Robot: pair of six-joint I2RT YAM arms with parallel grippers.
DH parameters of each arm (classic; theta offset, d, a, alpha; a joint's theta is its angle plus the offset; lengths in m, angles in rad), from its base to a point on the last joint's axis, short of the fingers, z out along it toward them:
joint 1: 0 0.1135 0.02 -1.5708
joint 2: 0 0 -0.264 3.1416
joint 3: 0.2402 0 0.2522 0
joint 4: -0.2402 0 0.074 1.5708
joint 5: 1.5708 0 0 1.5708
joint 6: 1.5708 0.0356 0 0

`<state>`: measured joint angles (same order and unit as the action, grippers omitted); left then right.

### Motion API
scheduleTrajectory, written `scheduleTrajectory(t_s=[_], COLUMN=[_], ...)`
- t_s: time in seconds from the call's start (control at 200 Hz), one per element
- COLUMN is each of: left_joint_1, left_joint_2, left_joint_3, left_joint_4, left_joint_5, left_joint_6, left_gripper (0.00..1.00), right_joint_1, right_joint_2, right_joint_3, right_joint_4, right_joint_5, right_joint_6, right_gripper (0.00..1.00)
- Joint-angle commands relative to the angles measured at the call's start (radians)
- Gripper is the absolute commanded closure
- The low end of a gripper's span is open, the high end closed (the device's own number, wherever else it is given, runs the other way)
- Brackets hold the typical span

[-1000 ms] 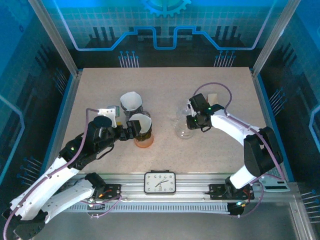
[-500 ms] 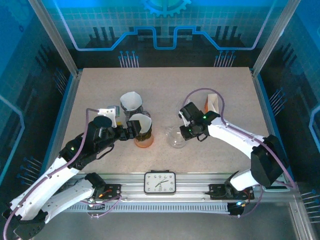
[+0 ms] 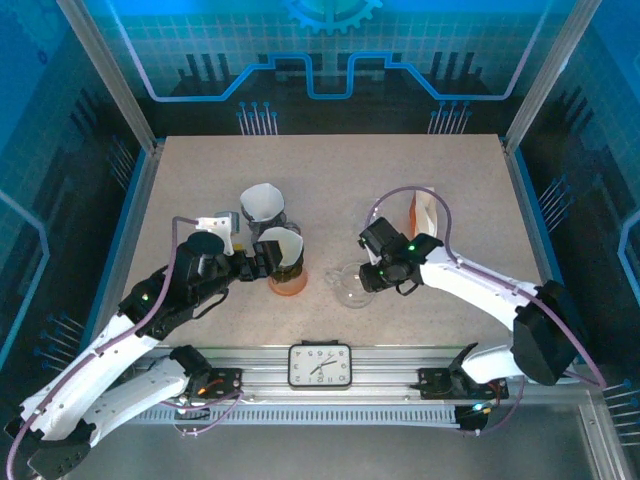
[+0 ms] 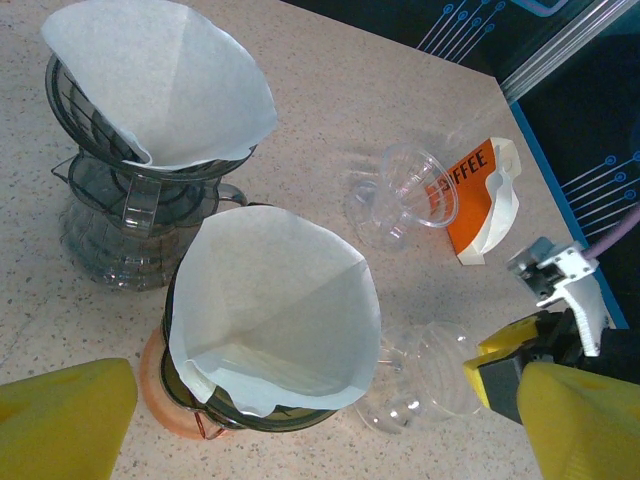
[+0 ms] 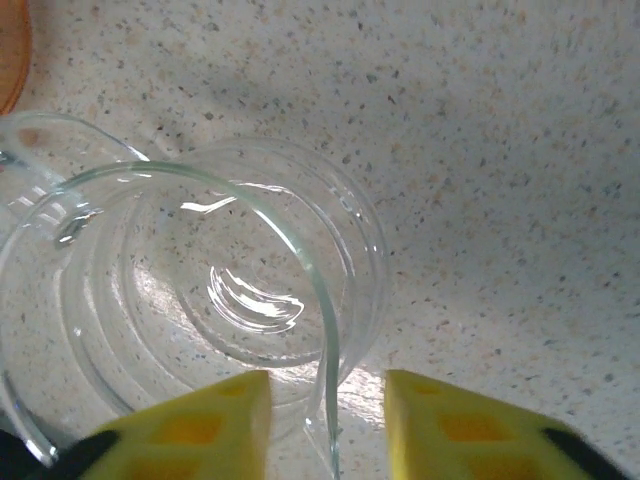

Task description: Place the coffee filter in the dripper

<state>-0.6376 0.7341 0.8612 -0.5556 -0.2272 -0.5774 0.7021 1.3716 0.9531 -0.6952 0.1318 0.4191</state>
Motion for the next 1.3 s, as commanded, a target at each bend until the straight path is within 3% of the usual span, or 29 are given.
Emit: scheduleTrajectory(t_s=[0.0, 0.125, 0.25, 0.475, 0.69, 1.071, 1.296], left_joint_1=[0.007, 0.007, 0.006, 0.006, 0.007, 0.006, 0.006], left_joint_2=[-0.003, -0.005, -0.020, -0.063, -0.069, -0.079, -0.076], left_joint_3=[-0.011, -0.008, 0.008, 0.005, -0.011, -0.027, -0.036], left_joint_4=[-0.006, -0.004, -0.022, -0.036, -0.049, -0.050, -0.047], left_joint_5=[0.009, 0.007, -0.022, -0.069, -0.068, -0.081, -0.089], left_joint_6=[0.002, 0.007, 0.024, 0.035, 0.008, 0.000, 0.002], left_gripper=[0.01, 0.01, 0.01, 0.01, 0.01, 0.01, 0.01], right_joint_1=[0.004, -0.031, -0.095, -0.215, -0.302, -0.350, -0.353], right_joint_2=[-0.056, -0.083, -0.097, -0.047, 0.102, 0.324, 0.361], right_joint_3=[0.018, 0.045, 0.054, 0.070, 0.129, 0.229, 0.207], right_joint_4=[-0.026, -0.015, 0.030, 0.155, 0.254, 0.294, 0.316], right_joint_5=[0.030, 0.048, 0.039, 0.036, 0.013, -0.026, -0.041], right_joint_6=[0.027, 0.050, 0.087, 0.184, 0.247, 0.319, 0.317], right_gripper=[0.51, 0.38, 0.34, 0.31, 0.31, 0.37, 0.54])
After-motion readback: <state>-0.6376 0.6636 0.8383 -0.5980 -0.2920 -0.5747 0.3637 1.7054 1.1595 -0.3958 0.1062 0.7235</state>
